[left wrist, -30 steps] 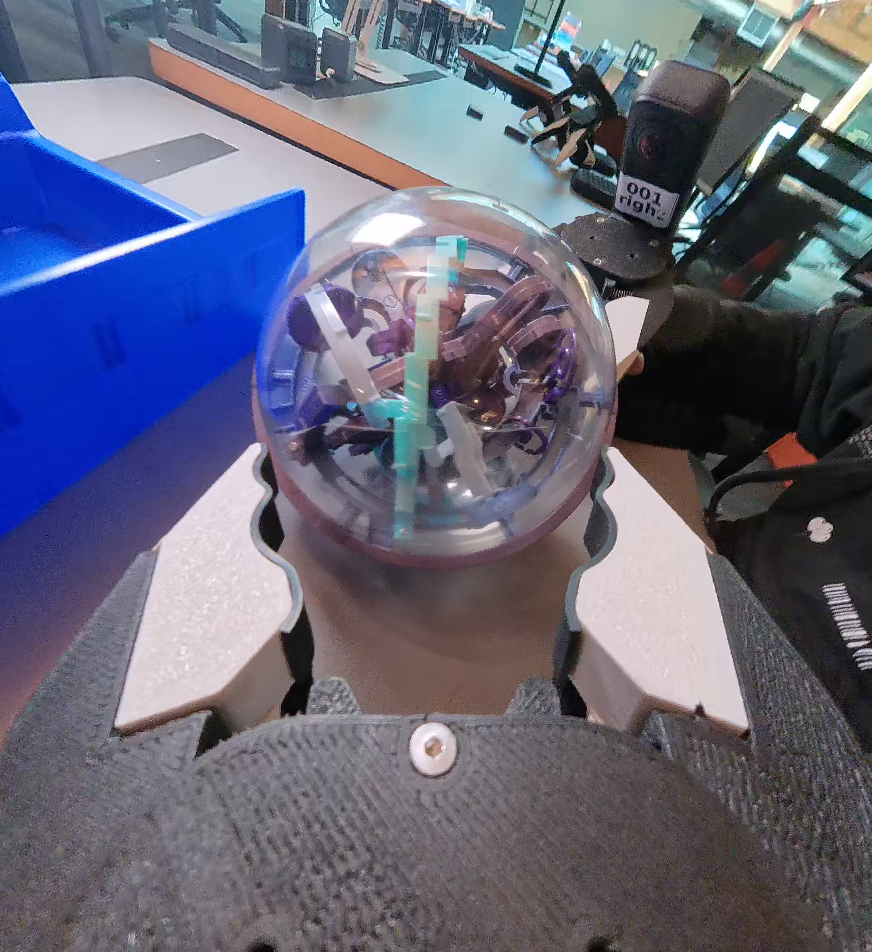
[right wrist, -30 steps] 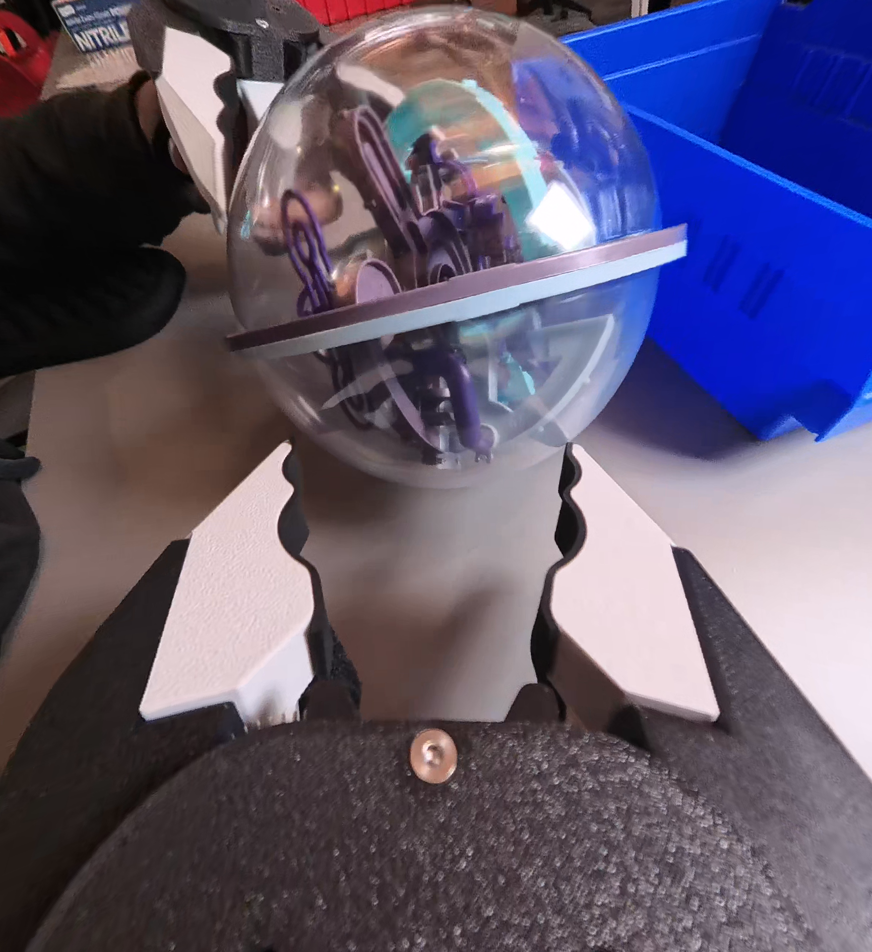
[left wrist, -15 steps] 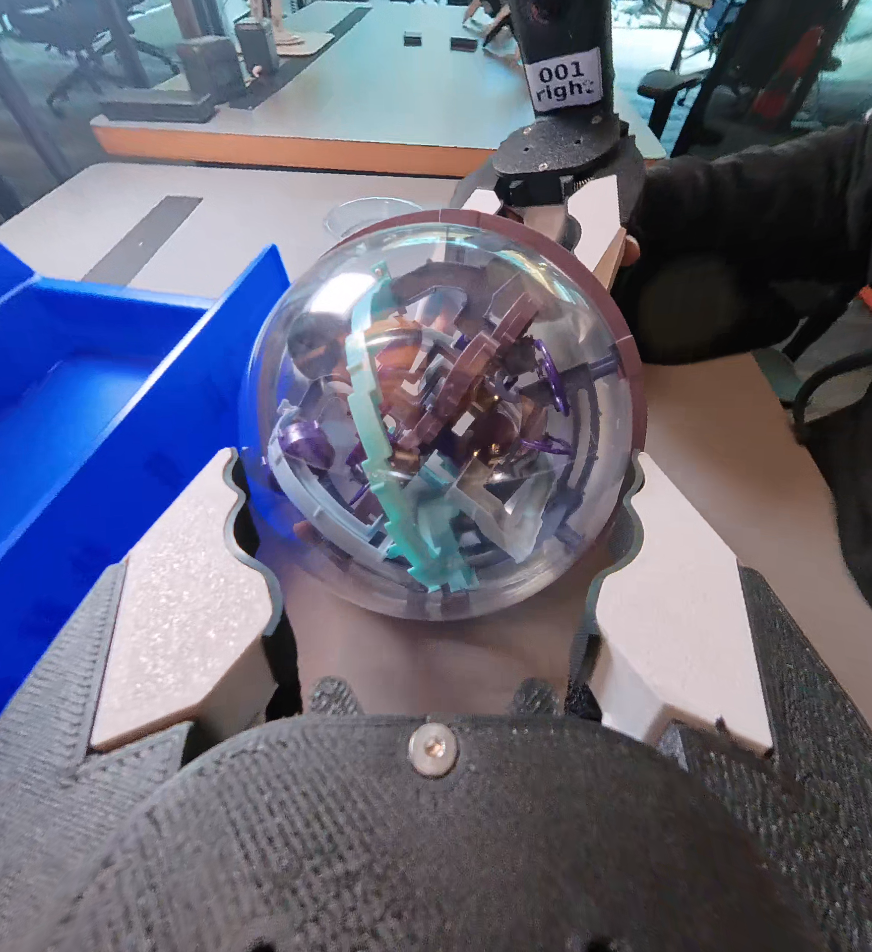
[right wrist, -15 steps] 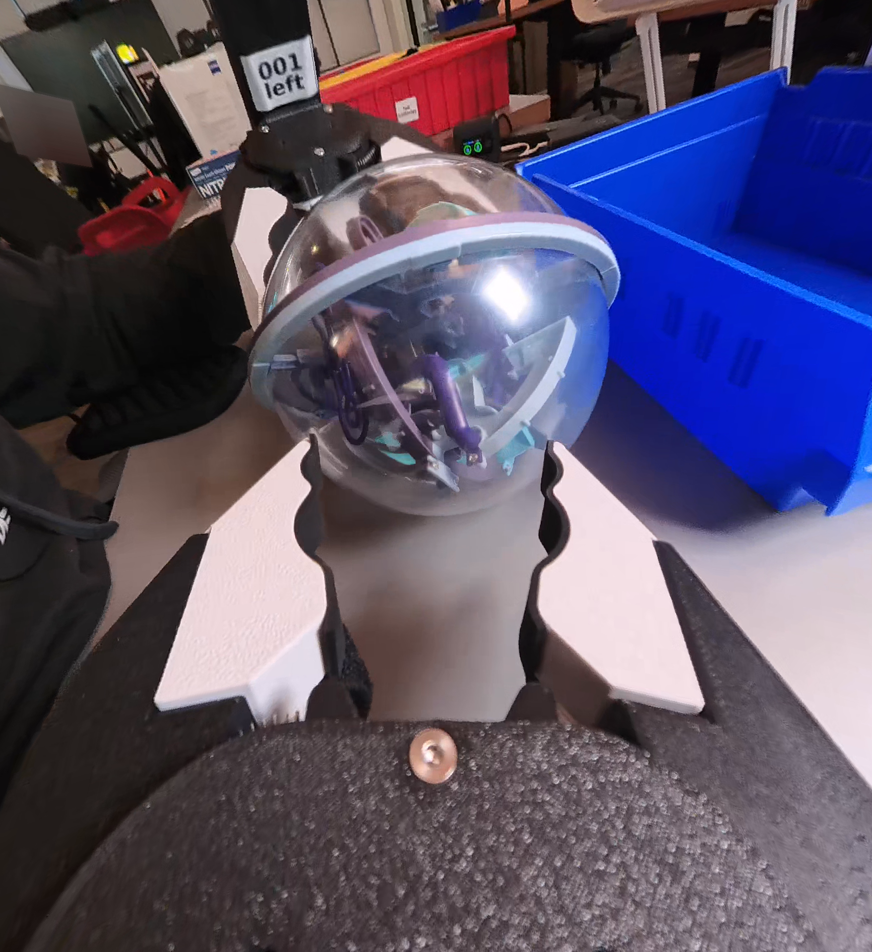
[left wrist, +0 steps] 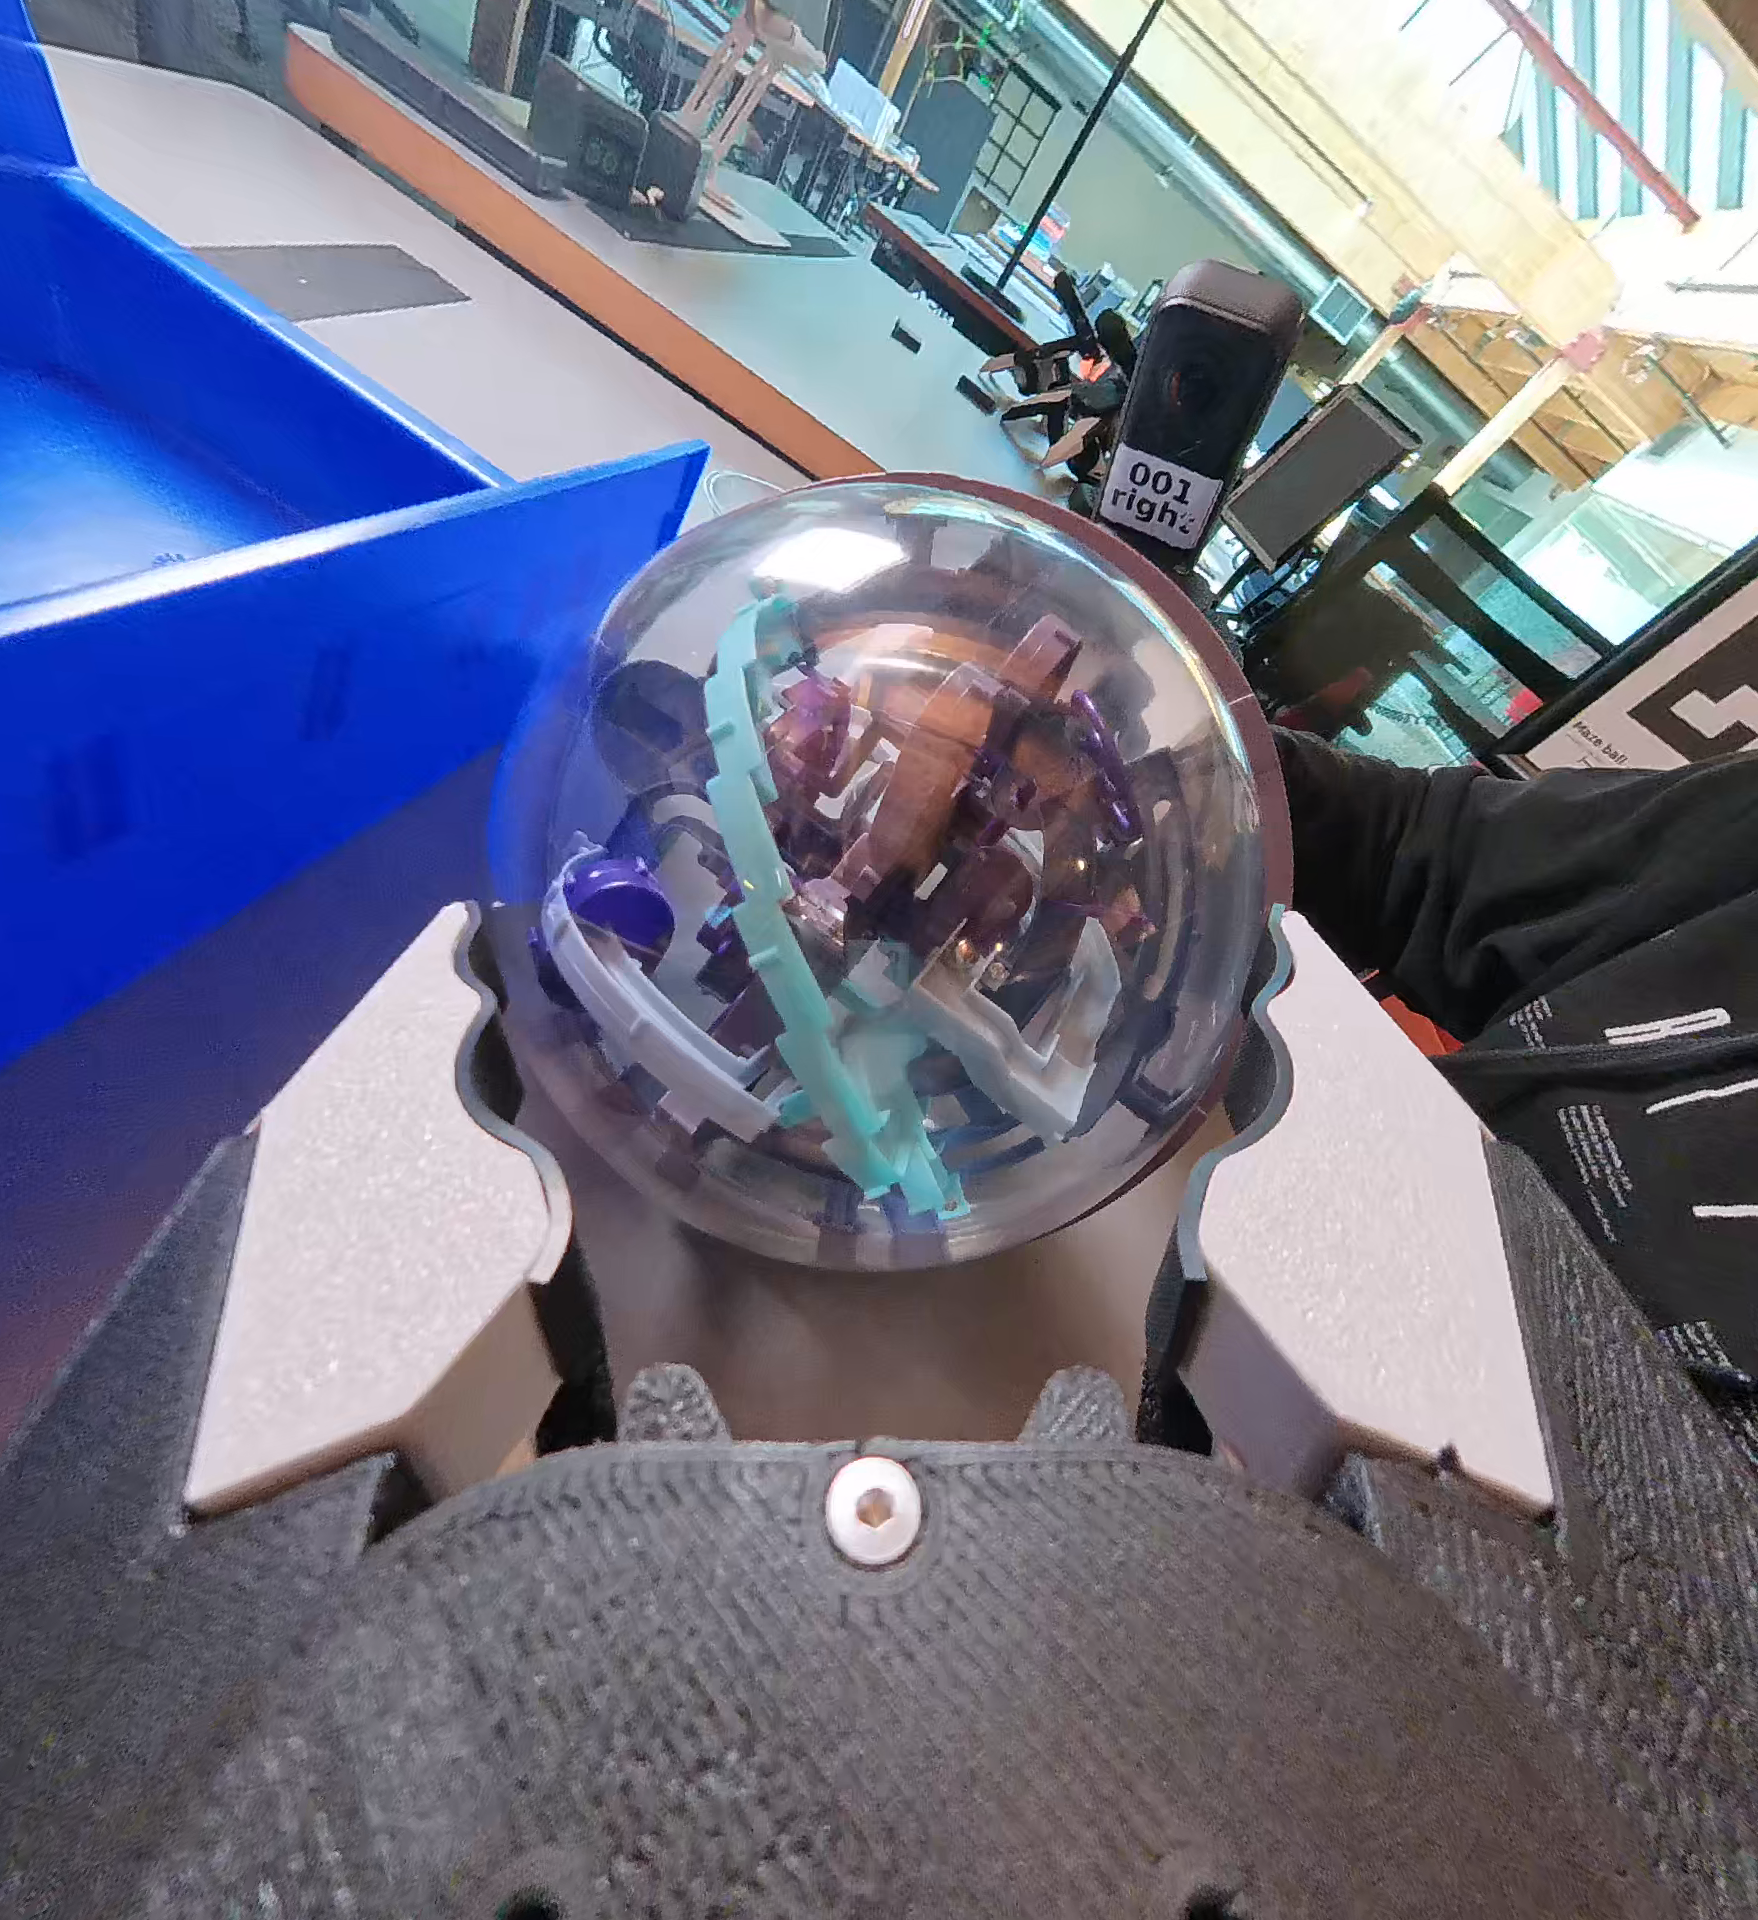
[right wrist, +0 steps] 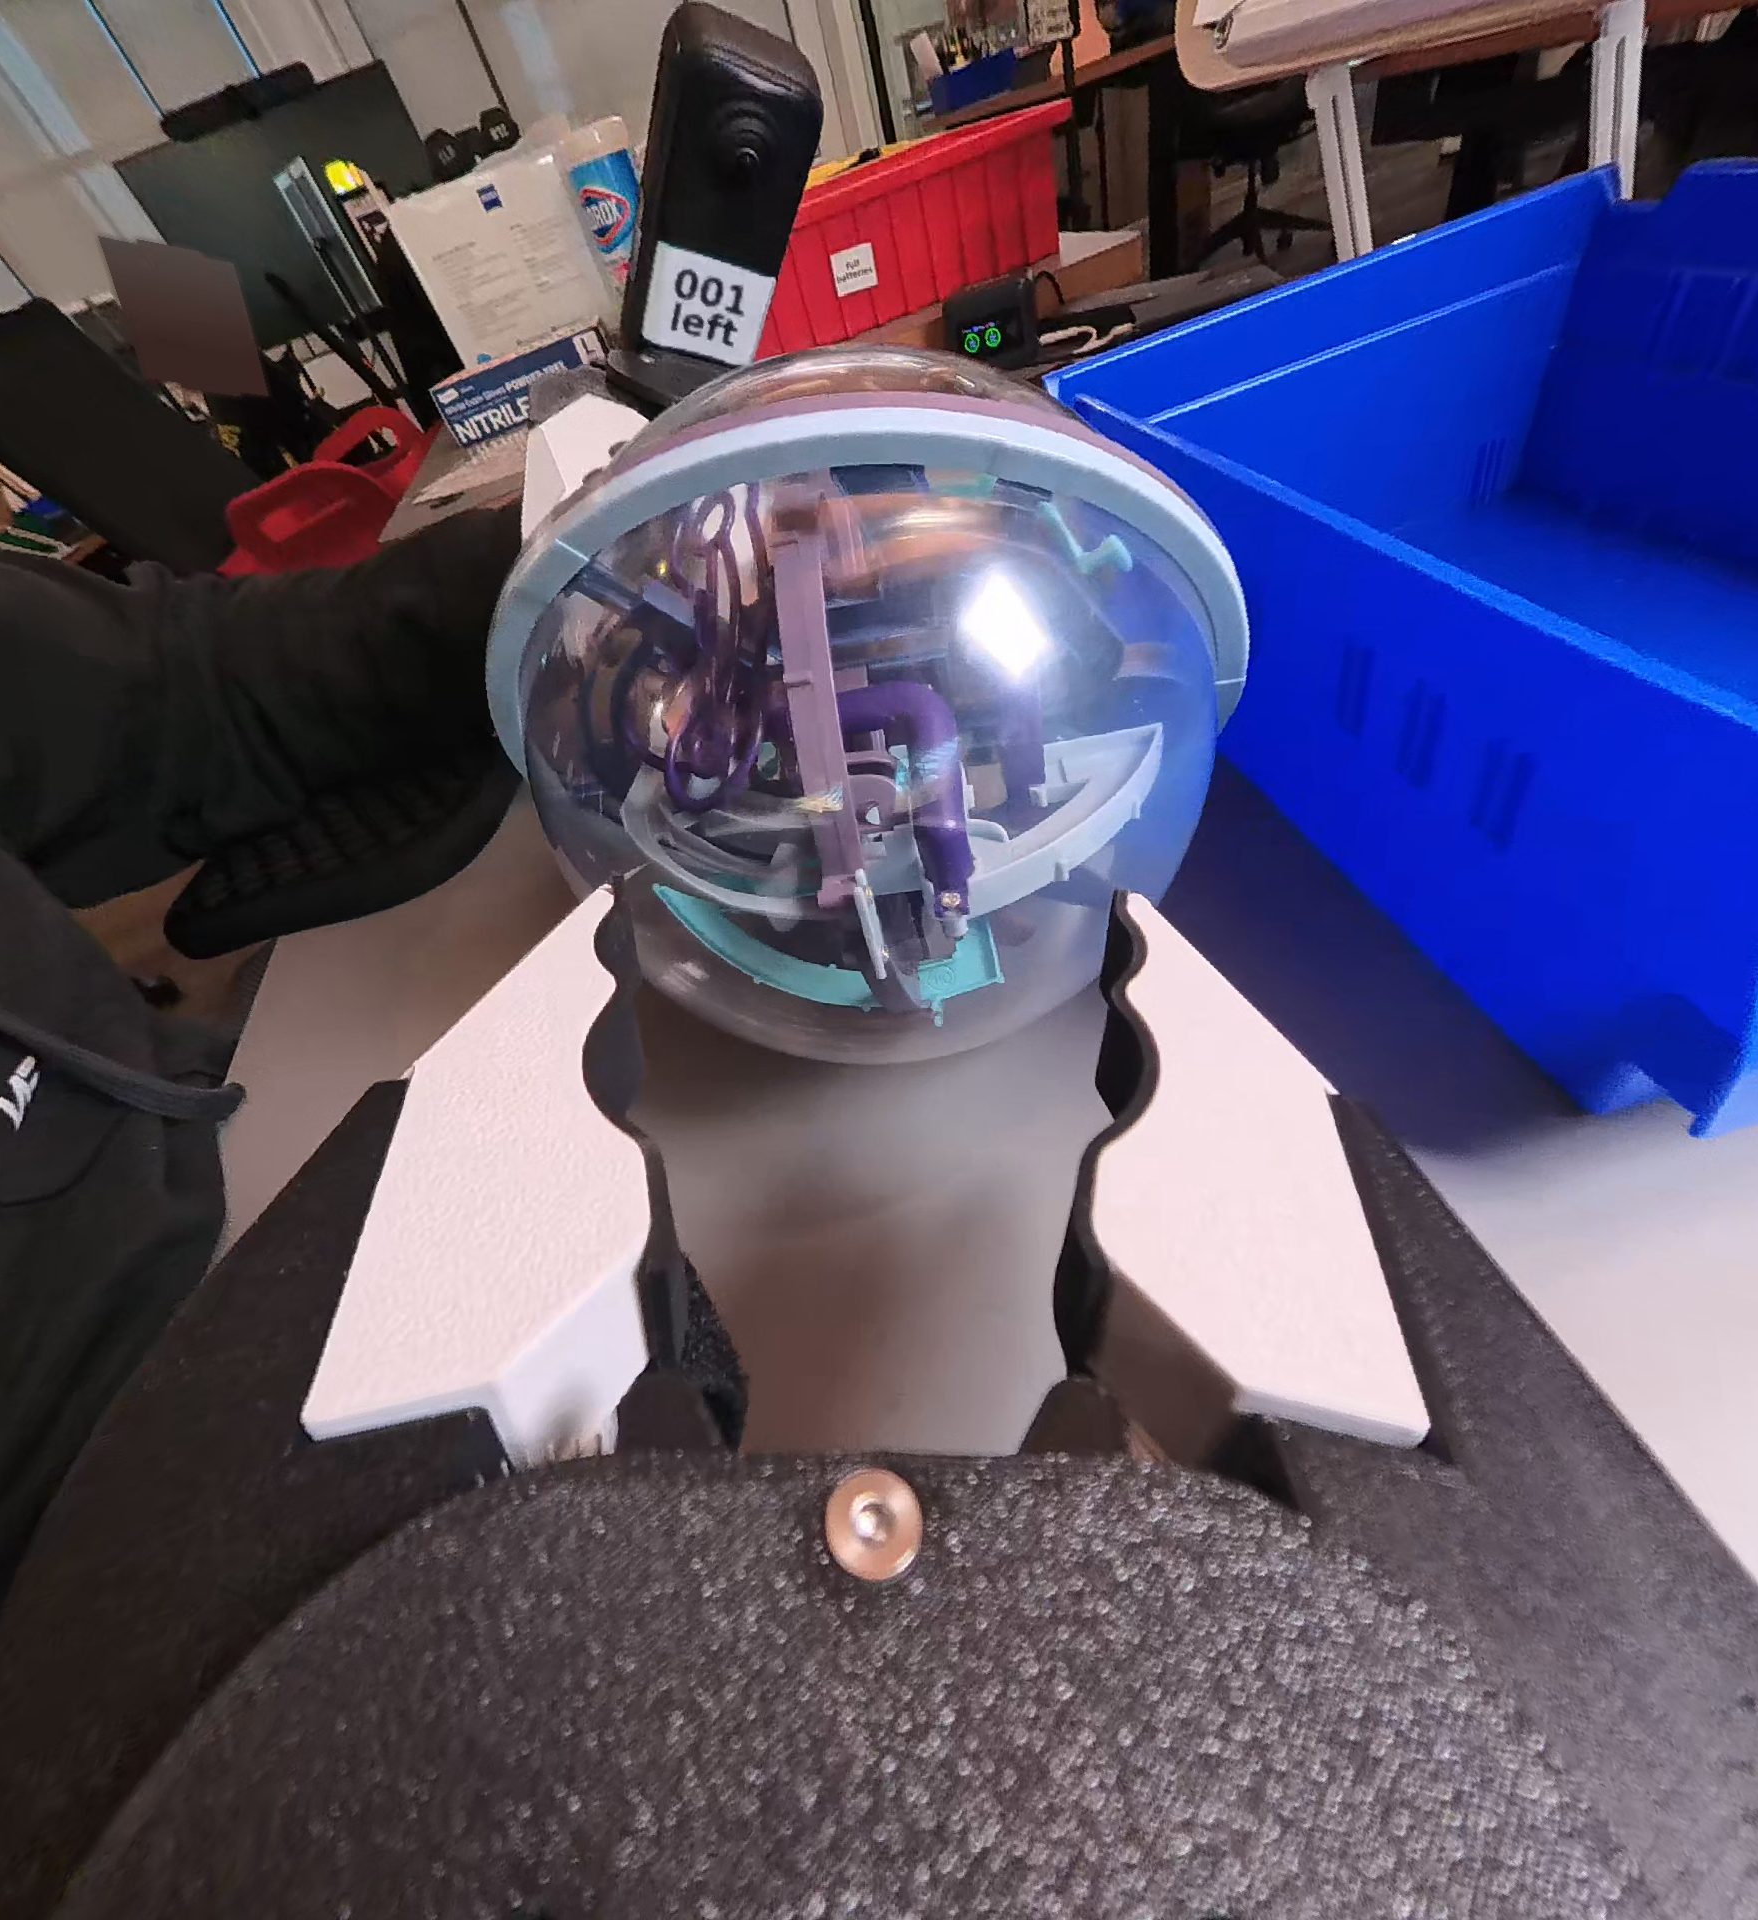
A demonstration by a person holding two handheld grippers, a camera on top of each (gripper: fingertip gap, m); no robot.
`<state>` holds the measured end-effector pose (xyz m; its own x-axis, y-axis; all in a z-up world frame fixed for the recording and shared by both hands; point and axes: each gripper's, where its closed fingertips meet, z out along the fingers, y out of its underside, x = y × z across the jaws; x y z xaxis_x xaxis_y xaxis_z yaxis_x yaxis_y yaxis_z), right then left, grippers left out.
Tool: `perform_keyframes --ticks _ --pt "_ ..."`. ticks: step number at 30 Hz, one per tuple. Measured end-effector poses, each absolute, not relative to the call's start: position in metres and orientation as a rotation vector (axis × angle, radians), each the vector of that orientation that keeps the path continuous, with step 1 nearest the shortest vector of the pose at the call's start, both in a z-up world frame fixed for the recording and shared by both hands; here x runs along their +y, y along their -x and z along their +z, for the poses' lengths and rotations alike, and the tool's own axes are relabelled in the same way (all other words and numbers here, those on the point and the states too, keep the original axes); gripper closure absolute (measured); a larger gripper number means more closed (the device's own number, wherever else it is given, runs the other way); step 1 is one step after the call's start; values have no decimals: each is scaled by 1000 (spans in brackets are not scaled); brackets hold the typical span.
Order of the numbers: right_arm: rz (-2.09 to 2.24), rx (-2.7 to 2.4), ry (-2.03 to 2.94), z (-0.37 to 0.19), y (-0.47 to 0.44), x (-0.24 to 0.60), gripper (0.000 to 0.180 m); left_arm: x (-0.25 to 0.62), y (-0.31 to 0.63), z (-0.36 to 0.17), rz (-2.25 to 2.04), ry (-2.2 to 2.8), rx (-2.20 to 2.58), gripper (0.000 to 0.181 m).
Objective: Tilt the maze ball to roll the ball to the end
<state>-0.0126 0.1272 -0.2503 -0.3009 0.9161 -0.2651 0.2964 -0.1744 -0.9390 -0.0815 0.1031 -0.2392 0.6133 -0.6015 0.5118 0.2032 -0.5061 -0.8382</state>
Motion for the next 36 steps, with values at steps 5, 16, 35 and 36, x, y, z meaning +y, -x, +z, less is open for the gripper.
perform_keyframes --ticks 5,16,35,36 --pt "1500 -1582 1378 -251 12 120 88 95 80 -239 -1016 1797 409 42" --pt "1471 -1564 1357 -247 14 117 88 91 81 -240 -1040 1753 423 42" --pt "1429 -1557 1344 -247 13 117 91 91 88 -242 -1168 1730 348 46" --pt "1429 -1556 1345 -248 13 117 91 91 88 -242 -1173 1729 346 46"
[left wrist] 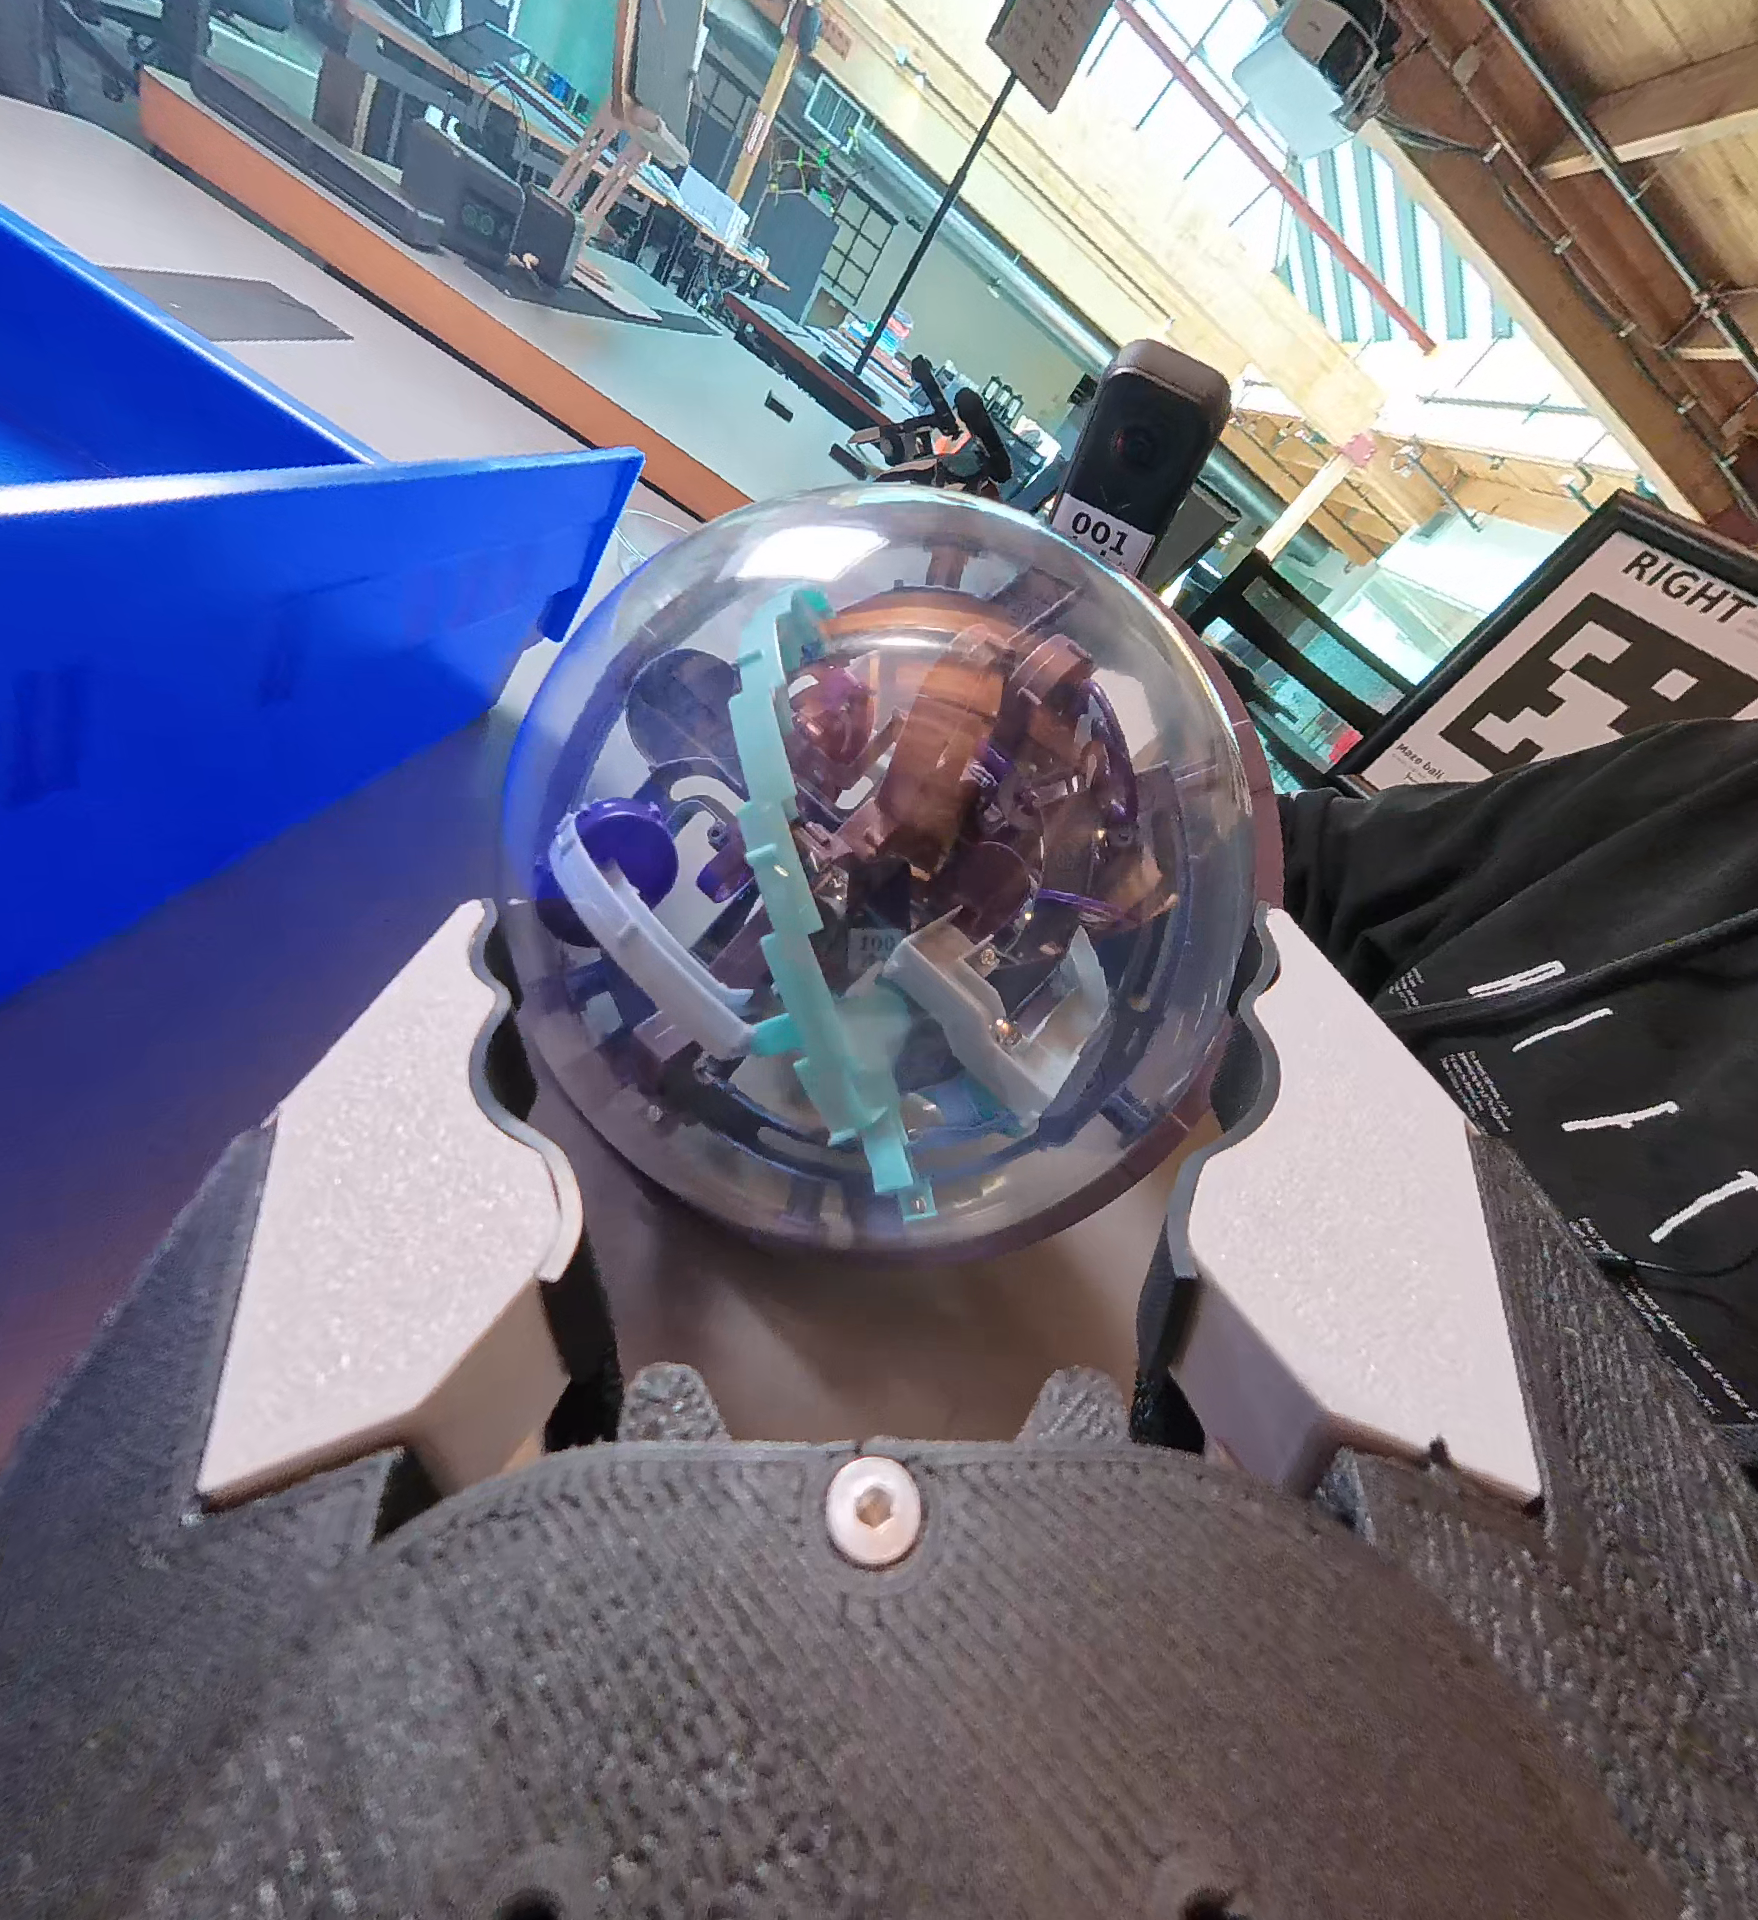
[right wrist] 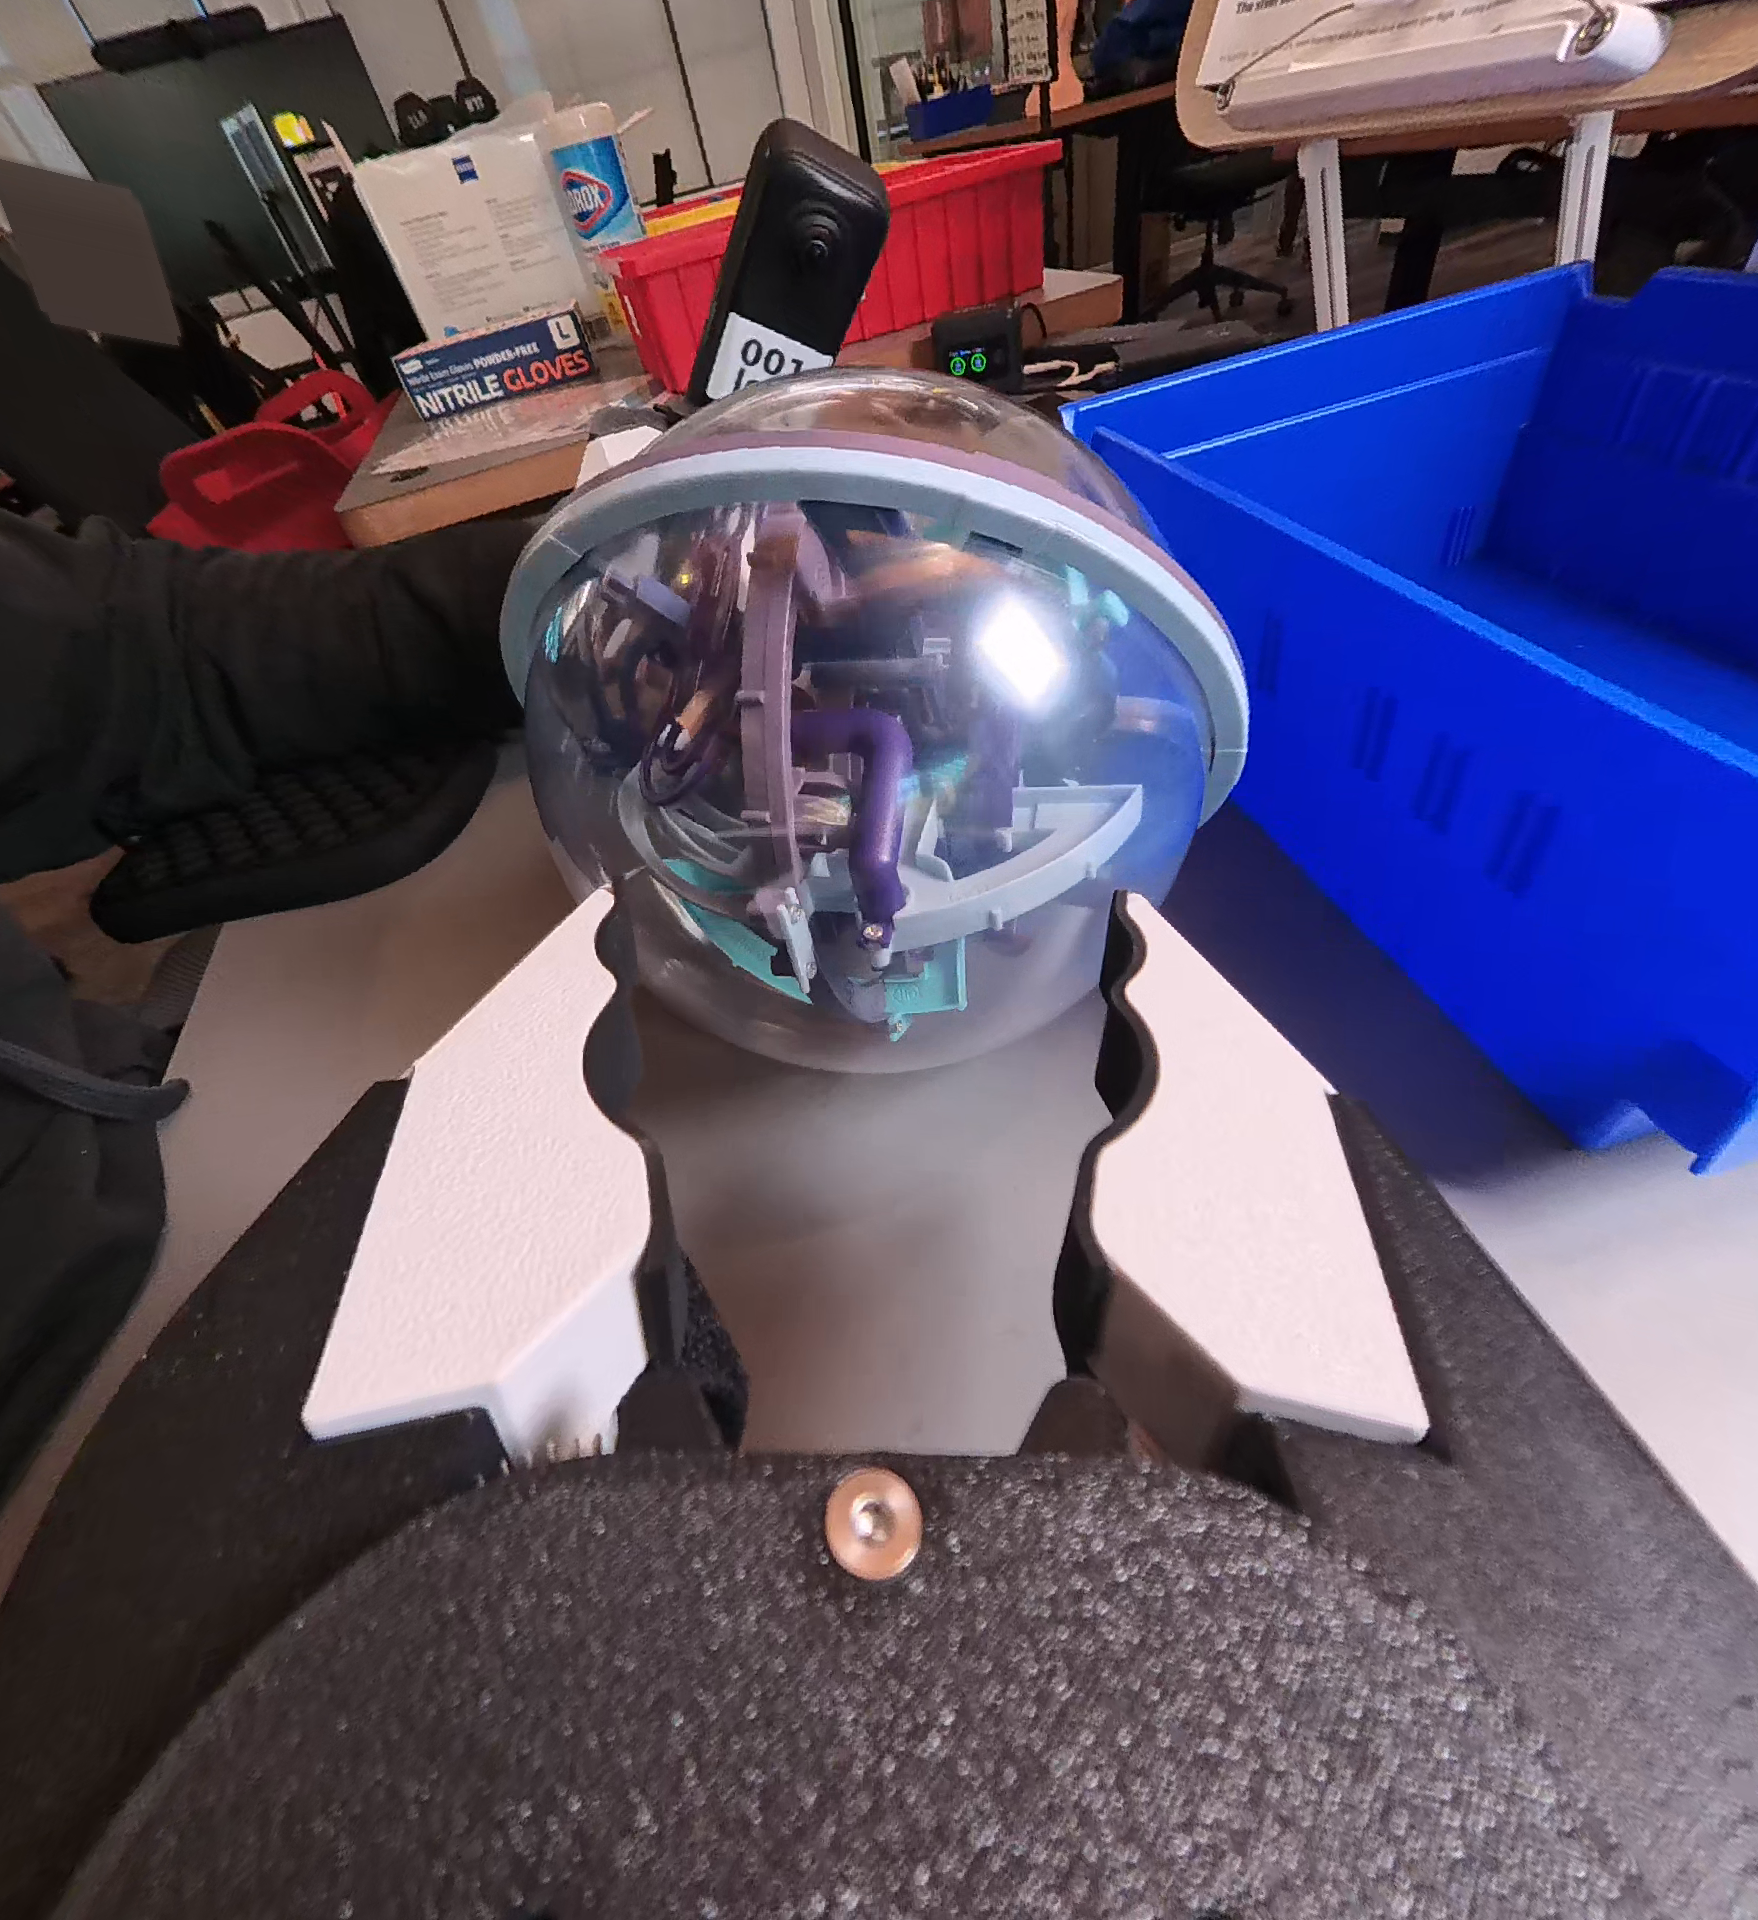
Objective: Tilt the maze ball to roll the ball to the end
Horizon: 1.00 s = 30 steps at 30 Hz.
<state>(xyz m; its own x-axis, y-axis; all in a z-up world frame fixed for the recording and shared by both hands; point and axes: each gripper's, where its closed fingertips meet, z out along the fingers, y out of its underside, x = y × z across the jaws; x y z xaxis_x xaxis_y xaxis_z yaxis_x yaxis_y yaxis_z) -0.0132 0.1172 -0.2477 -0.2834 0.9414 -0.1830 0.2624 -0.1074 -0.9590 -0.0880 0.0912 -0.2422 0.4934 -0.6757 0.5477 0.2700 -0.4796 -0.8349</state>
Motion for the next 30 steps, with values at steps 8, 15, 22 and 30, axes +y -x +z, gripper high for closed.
perform_keyframes --ticks 8,15,22,30 --pt "1438 -1537 1365 -250 13 119 92 94 90 -242 -1199 1726 302 48" --pt "1443 -1526 1376 -251 13 120 93 96 92 -241 -1216 1724 270 48" --pt "1403 -1541 1364 -251 11 120 97 95 94 -241 -1227 1718 269 49" --pt "1263 -1550 1276 -233 7 132 106 96 97 -239 -1236 1703 261 54"
